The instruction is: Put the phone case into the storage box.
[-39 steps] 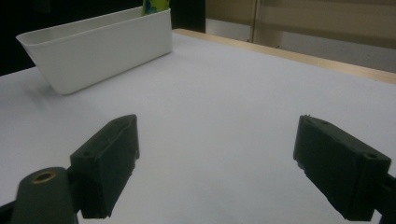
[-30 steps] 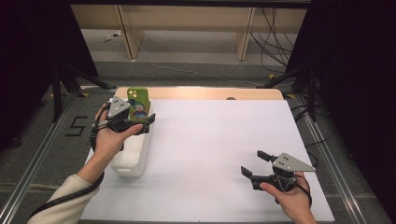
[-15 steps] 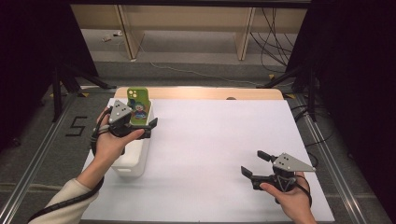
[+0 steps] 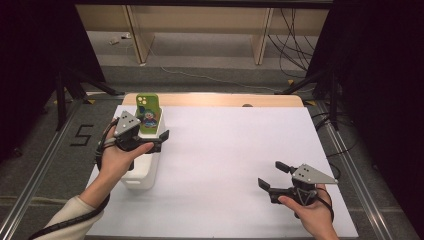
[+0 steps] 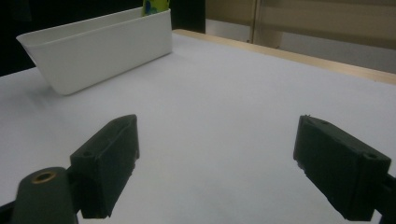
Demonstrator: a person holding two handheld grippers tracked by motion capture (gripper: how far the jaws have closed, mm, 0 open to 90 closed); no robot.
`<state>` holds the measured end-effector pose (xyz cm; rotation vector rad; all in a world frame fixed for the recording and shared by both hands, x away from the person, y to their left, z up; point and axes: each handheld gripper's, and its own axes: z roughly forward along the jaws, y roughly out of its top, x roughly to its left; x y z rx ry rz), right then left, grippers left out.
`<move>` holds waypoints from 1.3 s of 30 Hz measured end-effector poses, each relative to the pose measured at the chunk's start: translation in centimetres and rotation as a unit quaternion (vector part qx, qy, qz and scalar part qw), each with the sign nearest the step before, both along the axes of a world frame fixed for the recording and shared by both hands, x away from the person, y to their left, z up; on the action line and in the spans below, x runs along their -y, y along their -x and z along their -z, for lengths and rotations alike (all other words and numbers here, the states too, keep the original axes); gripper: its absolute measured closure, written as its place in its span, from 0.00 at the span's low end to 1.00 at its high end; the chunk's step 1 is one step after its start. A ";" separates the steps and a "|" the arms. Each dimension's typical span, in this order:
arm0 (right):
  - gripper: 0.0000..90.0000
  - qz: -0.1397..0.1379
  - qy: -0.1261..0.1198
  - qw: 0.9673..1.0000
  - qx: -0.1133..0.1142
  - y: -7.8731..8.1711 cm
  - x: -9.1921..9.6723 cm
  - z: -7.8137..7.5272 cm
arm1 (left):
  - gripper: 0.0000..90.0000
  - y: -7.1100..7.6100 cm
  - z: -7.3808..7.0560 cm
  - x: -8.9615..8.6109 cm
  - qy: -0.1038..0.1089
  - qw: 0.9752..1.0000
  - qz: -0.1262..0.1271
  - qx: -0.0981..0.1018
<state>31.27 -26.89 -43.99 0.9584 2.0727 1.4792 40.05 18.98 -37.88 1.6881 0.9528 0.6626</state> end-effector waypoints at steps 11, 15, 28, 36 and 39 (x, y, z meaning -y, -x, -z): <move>0.17 0.000 0.000 1.000 0.000 0.0 0.0 0.0 | 0.00 0.8 0.2 0.2 -0.005 1.000 0.008 0.003; 0.17 0.000 -0.001 1.000 0.000 0.0 0.0 0.0 | 0.00 1.2 0.4 0.2 -0.006 1.000 0.011 0.004; 0.17 0.000 -0.001 1.000 0.000 0.0 0.0 0.0 | 0.00 2.5 1.1 0.1 -0.002 1.000 0.019 0.006; 0.17 -0.001 -0.001 1.000 0.000 0.0 0.0 0.0 | 0.00 3.4 1.6 0.3 -0.003 1.000 0.026 0.006; 0.17 0.000 -0.001 1.000 0.000 0.0 0.0 0.0 | 0.00 3.7 1.9 0.4 -0.003 0.999 0.033 0.004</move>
